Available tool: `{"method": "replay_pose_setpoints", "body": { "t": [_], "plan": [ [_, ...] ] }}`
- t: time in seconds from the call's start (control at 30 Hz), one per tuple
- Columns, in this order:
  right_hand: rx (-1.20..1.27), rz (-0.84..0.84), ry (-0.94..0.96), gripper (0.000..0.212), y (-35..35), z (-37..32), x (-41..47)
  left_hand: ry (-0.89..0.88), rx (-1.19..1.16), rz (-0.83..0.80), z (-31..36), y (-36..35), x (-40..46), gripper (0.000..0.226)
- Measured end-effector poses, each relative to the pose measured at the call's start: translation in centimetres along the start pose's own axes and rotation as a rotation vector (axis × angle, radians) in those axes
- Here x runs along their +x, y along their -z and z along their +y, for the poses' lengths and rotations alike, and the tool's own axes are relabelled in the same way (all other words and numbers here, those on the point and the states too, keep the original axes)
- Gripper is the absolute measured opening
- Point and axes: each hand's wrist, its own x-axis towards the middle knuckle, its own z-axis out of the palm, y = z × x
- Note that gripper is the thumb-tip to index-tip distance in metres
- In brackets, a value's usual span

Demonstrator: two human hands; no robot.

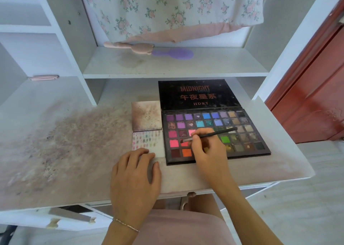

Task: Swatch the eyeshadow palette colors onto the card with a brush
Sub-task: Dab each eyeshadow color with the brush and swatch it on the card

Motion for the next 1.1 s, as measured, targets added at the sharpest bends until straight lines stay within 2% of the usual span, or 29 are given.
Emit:
{"method": "replay_pose_setpoints", "body": {
  "t": [0.13,0.27,0.57,1.1],
  "plan": [
    [-0.082,-0.117,0.056,0.026,-2.4,-0.7,0.2,-0.005,0.002,-0.024,0.0,0.1,0.1,0.03],
    [-0.135,-0.165,0.04,0.012,-3.7,-0.6,0.7,-0.001,0.004,-0.037,0.0,0.2,0.1,0.03],
    [-0.225,-0.197,0.032,0.008,-3.8,-0.2,0.8,0.002,0.0,-0.041,0.1,0.2,0.1,0.029],
    [-0.24,-0.21,0.022,0.007,-3.9,-0.1,0.8,0.014,-0.004,-0.074,0.2,0.5,0.2,0.031]
  ]
}}
